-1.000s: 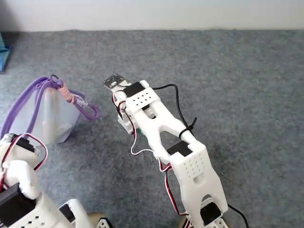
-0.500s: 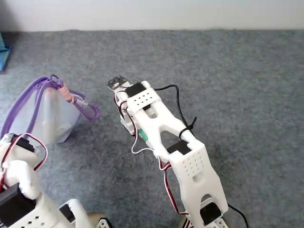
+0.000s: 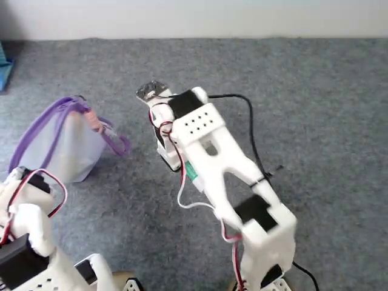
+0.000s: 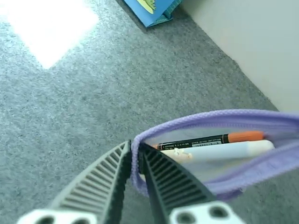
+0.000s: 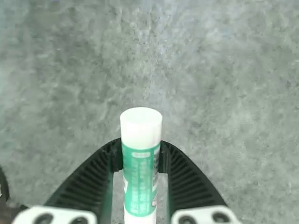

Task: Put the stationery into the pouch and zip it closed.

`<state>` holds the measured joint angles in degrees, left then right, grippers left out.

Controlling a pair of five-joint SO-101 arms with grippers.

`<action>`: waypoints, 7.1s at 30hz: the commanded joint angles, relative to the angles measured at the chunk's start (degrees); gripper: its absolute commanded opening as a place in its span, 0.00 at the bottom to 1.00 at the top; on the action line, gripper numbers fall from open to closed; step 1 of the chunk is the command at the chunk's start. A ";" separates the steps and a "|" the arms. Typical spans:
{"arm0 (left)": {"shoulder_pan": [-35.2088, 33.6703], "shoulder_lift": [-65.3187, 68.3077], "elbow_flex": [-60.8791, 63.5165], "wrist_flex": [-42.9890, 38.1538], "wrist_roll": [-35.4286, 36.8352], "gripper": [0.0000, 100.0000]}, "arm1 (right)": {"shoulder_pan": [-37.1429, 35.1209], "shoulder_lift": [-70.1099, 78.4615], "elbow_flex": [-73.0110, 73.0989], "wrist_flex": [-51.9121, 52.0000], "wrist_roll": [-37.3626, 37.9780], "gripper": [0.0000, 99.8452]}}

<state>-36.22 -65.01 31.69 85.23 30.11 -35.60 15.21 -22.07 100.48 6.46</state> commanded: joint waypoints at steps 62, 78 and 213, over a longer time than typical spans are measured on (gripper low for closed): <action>2.64 0.70 0.13 -1.49 0.26 0.01 | -20.70 -22.37 8.18 -66.24 -4.22 0.09; 2.64 0.70 1.80 -1.85 0.26 0.01 | -11.30 -25.80 8.26 -30.99 -14.24 0.30; 53.63 25.41 -6.73 -25.41 -3.34 0.18 | 9.27 -59.47 23.47 0.22 3.34 0.01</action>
<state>14.59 -40.40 29.05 60.97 26.15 -30.15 -38.86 -2.99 100.40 8.48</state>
